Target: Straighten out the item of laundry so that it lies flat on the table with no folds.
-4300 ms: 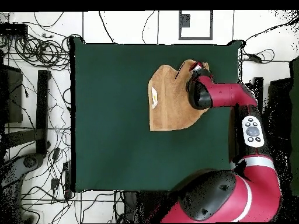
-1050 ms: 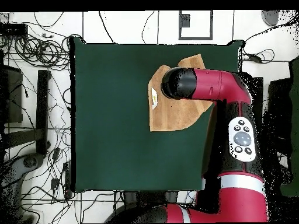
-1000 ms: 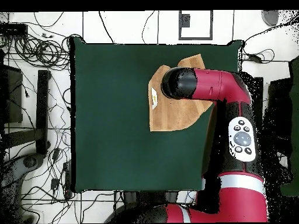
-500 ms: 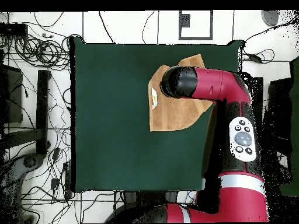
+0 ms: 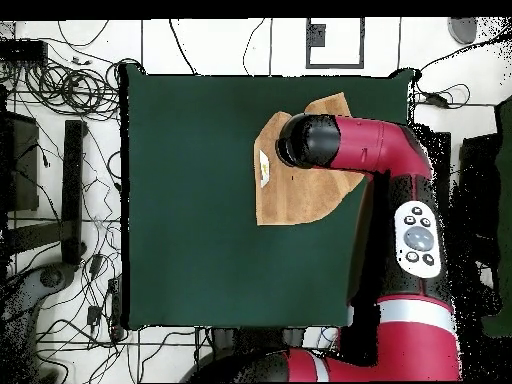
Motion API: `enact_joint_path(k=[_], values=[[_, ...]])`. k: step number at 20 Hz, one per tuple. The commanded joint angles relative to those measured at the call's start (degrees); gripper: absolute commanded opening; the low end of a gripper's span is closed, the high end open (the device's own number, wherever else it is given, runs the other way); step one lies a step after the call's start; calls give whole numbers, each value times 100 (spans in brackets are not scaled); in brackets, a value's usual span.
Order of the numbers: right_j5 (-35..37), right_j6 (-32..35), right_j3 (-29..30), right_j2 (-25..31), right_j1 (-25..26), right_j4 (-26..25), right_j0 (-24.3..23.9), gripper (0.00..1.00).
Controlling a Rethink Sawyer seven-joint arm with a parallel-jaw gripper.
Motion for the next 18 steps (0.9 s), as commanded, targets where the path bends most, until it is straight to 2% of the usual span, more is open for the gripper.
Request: enact_joint_path(k=[1,10,18], values=[[484,-550,654,541,278,129,176,100],[865,373,738,261,137,483,622,100],[1262,1042,493,-102,209,779,1043,100]])
